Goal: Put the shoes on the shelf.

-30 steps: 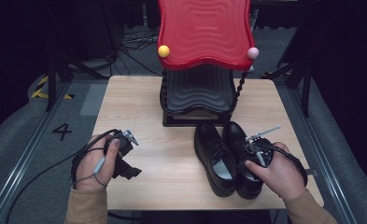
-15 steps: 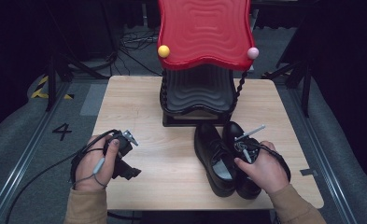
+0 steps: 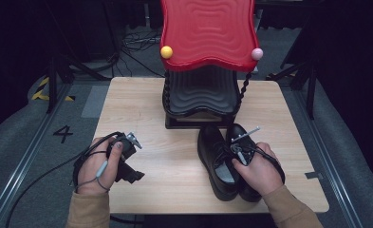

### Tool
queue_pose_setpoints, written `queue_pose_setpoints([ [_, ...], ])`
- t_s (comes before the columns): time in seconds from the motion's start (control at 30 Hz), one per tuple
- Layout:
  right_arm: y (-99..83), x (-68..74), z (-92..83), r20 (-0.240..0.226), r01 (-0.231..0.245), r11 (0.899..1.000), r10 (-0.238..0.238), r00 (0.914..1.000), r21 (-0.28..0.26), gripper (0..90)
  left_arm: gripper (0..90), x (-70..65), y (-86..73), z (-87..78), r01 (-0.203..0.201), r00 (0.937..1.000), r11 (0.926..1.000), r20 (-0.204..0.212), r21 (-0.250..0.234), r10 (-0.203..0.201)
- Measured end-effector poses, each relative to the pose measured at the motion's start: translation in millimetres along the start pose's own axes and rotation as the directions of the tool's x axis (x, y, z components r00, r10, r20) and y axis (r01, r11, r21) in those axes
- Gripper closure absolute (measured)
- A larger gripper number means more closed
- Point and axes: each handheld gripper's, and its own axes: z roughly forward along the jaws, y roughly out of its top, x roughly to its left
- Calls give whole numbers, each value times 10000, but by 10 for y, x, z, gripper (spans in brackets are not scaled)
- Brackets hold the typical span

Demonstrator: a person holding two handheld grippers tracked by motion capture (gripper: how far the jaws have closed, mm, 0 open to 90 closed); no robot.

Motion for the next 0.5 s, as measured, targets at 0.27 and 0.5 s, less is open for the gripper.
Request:
queue_pose_setpoints([
  [0.27, 45, -6, 41, 113, -204, 9983, 198, 9997, 540, 757, 186, 1, -2, -5, -6, 10000, 10000, -3, -19, 6],
  [0.5, 58, -75, 33, -194, -660, 9945, 678, 9975, 812, 789, 186, 10, -9, -21, -3, 10000, 10000, 32, -88, 3],
])
